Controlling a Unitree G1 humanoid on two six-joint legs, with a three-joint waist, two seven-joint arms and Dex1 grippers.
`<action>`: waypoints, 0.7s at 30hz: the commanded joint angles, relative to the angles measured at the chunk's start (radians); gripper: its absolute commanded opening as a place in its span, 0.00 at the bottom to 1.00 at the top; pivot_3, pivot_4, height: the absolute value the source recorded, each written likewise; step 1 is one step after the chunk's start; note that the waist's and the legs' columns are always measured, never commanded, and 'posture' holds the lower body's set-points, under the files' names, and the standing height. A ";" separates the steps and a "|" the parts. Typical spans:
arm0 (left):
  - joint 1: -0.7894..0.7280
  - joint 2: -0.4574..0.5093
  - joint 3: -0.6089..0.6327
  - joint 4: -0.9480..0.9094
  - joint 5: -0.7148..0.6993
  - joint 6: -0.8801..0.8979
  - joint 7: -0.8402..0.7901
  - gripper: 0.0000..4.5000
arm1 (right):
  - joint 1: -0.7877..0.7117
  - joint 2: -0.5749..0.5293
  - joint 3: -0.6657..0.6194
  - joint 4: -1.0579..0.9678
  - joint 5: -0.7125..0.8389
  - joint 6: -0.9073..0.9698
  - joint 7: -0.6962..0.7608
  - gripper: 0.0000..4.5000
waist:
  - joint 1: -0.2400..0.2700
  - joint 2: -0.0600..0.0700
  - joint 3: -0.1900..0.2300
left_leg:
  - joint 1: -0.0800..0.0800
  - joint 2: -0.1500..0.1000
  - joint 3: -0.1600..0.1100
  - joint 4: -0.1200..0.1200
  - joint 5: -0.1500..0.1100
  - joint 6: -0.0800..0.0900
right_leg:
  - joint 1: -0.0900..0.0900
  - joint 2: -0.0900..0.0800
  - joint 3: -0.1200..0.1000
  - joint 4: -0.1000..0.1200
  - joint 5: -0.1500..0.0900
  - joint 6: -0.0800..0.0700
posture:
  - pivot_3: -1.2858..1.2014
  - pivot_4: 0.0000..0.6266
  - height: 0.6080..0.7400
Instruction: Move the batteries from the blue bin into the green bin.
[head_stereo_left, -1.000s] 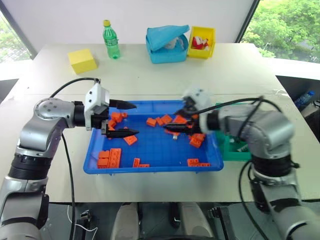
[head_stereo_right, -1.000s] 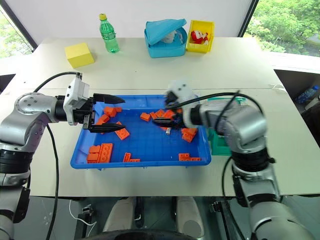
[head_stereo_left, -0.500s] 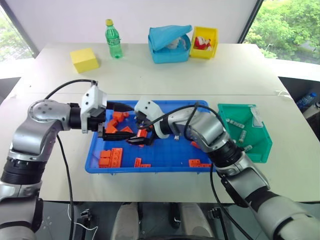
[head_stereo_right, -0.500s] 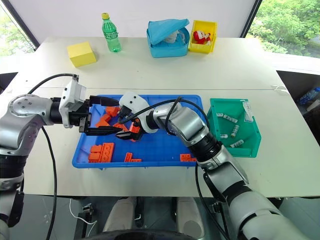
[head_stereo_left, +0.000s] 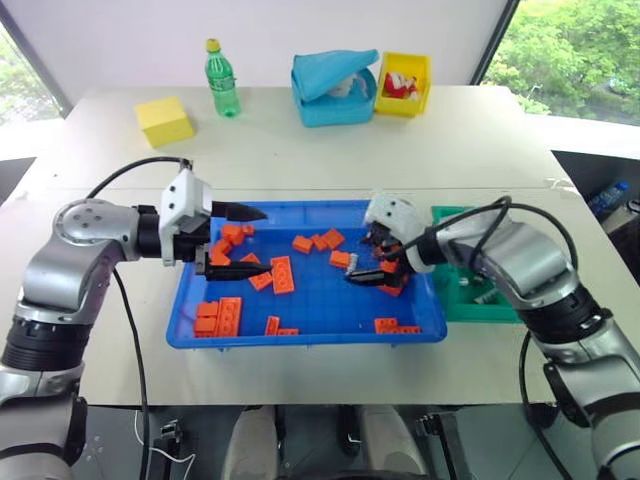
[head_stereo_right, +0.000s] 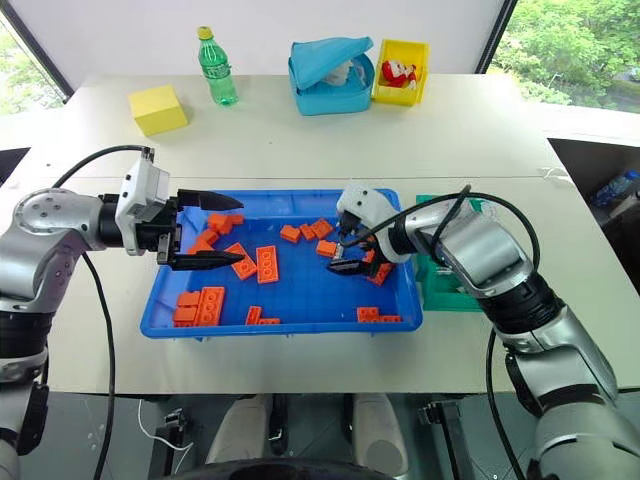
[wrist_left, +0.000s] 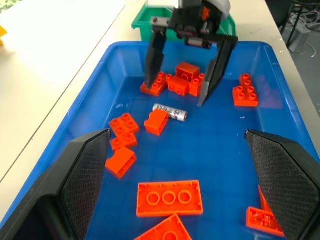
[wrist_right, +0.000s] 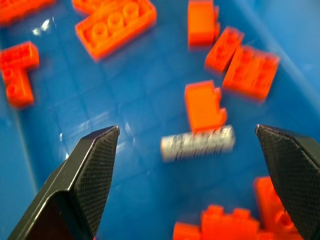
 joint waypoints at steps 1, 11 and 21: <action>-0.028 0.003 0.007 -0.017 -0.006 -0.008 0.001 1.00 | -0.001 0.003 0.029 0.034 -0.072 -0.129 -0.002 1.00 | 0.003 0.000 0.000 | 0.000 0.000 0.000 0.000 0.000 0.000 | 0.000 0.000 0.000 0.000 0.000 0.000 | 0.52 0.24 0.97; -0.030 0.028 0.023 -0.018 -0.007 -0.008 -0.013 1.00 | 0.052 0.019 0.083 0.231 -0.193 -0.347 0.072 1.00 | 0.010 -0.001 0.000 | -0.001 0.000 0.000 0.001 0.000 0.000 | 0.001 -0.001 0.000 -0.001 0.000 0.000 | 0.52 0.24 0.97; -0.021 0.029 0.023 -0.026 -0.007 -0.006 -0.004 1.00 | 0.066 0.018 0.006 0.126 -0.156 -0.274 0.113 0.49 | 0.010 -0.001 0.000 | 0.000 0.000 0.000 0.001 0.000 0.000 | 0.001 -0.001 -0.001 -0.001 0.000 0.000 | 0.52 0.24 0.97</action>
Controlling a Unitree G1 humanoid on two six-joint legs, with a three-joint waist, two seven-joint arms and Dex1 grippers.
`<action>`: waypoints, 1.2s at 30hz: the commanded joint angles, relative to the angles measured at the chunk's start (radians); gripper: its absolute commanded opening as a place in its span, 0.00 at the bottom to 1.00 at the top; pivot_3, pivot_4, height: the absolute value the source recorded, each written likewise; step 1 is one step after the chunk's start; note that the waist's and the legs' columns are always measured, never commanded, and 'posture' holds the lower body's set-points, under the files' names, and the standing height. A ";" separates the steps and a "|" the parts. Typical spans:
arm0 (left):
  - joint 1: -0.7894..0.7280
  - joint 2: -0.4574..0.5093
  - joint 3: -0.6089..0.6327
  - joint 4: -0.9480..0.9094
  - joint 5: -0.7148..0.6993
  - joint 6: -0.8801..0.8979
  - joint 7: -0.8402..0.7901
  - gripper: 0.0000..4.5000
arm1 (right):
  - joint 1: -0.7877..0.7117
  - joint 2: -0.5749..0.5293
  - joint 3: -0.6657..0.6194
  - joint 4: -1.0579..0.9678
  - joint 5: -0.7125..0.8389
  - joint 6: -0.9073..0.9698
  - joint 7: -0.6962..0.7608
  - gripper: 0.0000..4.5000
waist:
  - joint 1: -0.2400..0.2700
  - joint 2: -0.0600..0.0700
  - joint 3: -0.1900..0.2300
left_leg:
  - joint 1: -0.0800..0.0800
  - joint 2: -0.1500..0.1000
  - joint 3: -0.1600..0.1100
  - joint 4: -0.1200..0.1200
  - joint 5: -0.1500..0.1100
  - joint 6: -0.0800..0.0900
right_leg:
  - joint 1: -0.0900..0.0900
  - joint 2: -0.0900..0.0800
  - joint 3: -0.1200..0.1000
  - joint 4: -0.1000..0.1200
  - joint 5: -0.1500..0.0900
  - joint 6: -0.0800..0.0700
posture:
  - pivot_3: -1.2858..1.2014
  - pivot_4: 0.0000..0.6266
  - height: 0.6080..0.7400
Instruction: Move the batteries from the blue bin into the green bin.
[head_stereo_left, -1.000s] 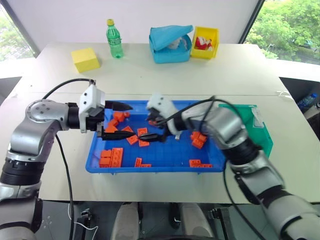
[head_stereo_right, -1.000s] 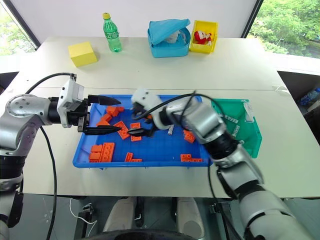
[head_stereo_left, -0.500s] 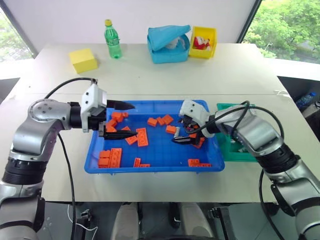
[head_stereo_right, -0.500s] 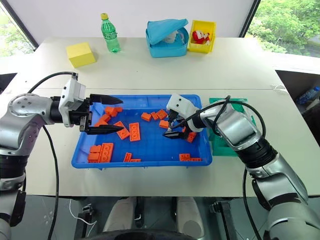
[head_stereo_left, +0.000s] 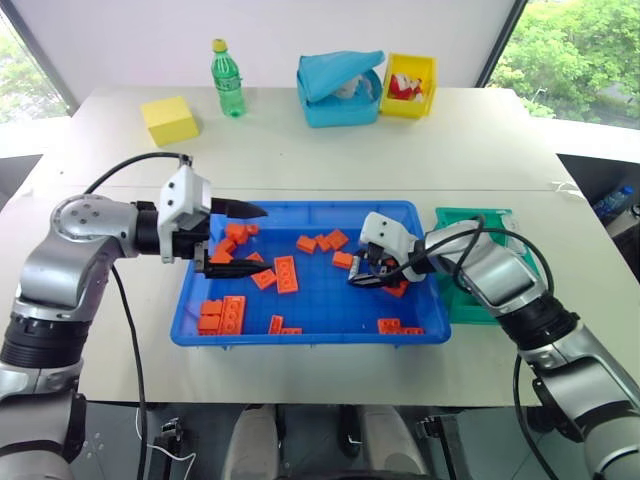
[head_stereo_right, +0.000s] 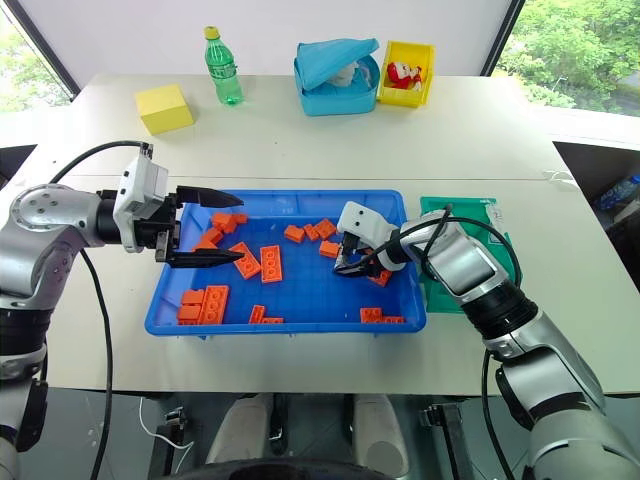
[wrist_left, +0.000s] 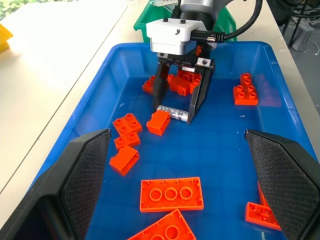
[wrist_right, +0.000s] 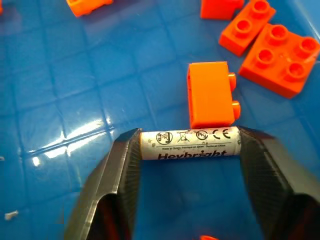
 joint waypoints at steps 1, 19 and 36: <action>-0.008 0.014 0.021 -0.024 -0.007 -0.006 0.005 1.00 | 0.007 -0.045 -0.069 -0.113 0.035 0.061 0.024 0.49 | 0.001 0.000 0.000 | 0.000 0.000 0.000 0.000 0.000 0.000 | 0.000 0.000 0.000 0.000 0.000 0.000 | 0.52 0.24 0.97; -0.041 -0.016 -0.009 0.059 -0.002 -0.033 -0.052 1.00 | 0.224 -0.491 -0.577 -0.187 0.200 0.236 0.070 0.72 | -0.002 0.000 0.000 | 0.000 0.000 0.001 0.000 0.000 0.000 | 0.000 0.000 0.001 -0.001 0.000 0.000 | 0.52 0.24 0.97; -0.121 0.156 0.069 0.316 -0.024 0.019 -0.223 1.00 | 0.349 -0.692 -0.754 0.424 0.165 -0.568 0.525 0.99 | -0.007 0.000 0.000 | 0.002 0.000 0.002 -0.001 0.000 0.000 | 0.000 0.000 0.001 -0.002 -0.001 0.001 | 0.52 0.24 0.97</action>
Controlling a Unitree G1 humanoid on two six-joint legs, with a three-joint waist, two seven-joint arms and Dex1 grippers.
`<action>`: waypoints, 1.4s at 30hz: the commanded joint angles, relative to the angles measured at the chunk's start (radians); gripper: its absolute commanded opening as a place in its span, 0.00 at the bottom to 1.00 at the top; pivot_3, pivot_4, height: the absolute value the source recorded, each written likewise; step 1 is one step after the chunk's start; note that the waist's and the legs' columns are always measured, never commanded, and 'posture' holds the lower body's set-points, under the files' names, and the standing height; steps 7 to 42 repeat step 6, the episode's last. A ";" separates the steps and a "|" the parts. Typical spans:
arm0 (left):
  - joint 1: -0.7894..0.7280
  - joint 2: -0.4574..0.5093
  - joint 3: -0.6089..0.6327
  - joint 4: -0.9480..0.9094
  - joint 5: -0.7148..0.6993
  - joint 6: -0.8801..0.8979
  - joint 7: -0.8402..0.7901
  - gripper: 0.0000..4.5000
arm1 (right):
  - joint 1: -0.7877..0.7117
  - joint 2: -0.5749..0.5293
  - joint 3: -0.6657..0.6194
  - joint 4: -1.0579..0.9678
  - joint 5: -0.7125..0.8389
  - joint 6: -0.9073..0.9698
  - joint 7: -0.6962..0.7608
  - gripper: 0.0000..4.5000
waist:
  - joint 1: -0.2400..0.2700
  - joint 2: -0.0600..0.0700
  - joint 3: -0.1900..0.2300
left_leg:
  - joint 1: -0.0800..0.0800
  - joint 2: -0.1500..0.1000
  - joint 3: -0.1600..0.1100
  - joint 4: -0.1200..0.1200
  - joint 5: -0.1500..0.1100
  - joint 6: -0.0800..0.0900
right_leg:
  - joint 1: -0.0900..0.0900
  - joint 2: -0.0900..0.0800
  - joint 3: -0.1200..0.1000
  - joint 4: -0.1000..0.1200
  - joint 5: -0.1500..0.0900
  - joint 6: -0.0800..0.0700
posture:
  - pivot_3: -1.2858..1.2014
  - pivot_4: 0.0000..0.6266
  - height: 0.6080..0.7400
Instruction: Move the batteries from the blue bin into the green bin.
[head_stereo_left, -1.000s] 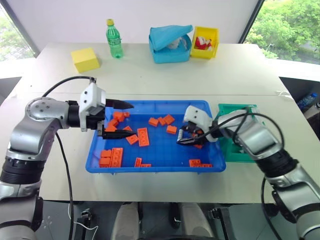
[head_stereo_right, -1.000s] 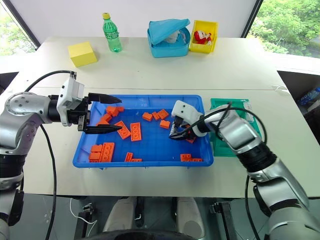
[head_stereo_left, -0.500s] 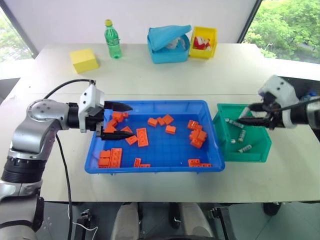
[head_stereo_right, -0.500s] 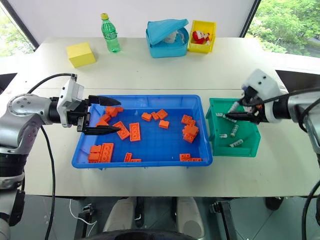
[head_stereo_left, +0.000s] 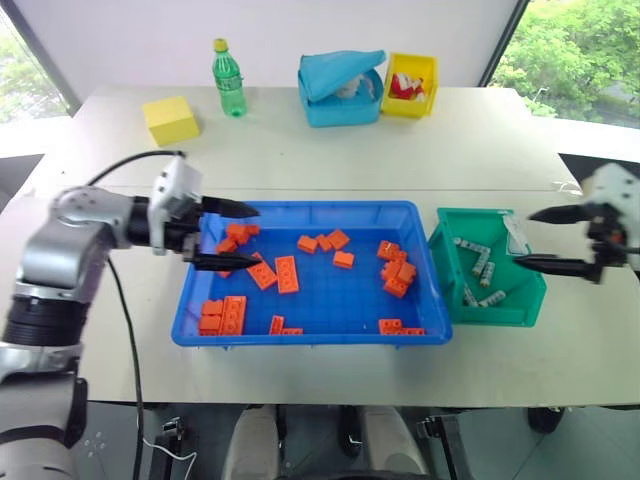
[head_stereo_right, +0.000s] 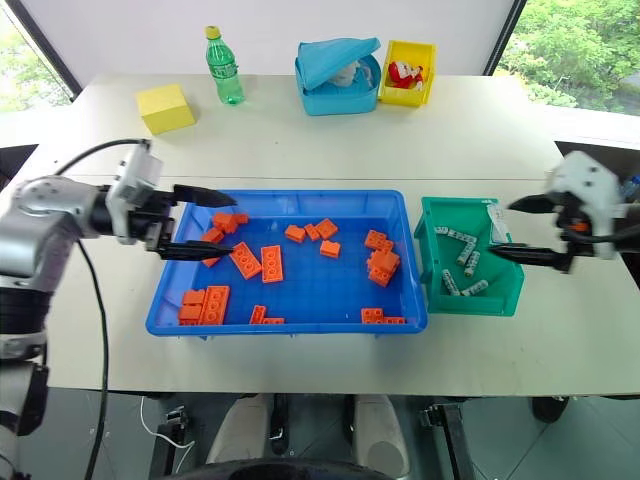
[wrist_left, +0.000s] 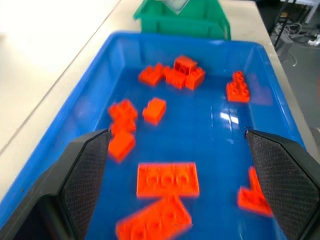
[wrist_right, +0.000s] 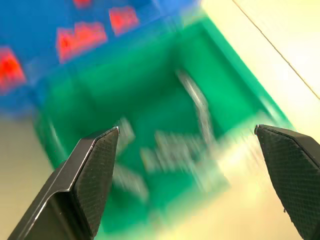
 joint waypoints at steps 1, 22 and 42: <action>-0.024 0.084 0.062 0.066 -0.008 -0.011 -0.075 1.00 | -0.037 -0.039 -0.041 0.157 0.007 -0.143 0.117 0.99 | -0.007 0.000 0.000 | 0.001 0.000 0.000 -0.001 0.000 0.000 | 0.001 0.000 0.000 0.000 0.000 0.000 | 0.52 0.24 0.97; 0.002 0.180 0.099 0.118 -0.001 -0.038 -0.139 1.00 | -0.074 -0.019 -0.018 0.276 -0.008 -0.200 0.150 0.99 | -0.009 0.001 0.001 | 0.007 0.000 0.001 -0.002 0.000 0.000 | 0.006 0.000 0.001 0.000 0.000 -0.001 | 0.52 0.24 0.97; 0.002 0.180 0.099 0.118 -0.001 -0.038 -0.139 1.00 | -0.074 -0.019 -0.018 0.276 -0.008 -0.200 0.150 0.99 | -0.009 0.001 0.001 | 0.007 0.000 0.001 -0.002 0.000 0.000 | 0.006 0.000 0.001 0.000 0.000 -0.001 | 0.52 0.24 0.97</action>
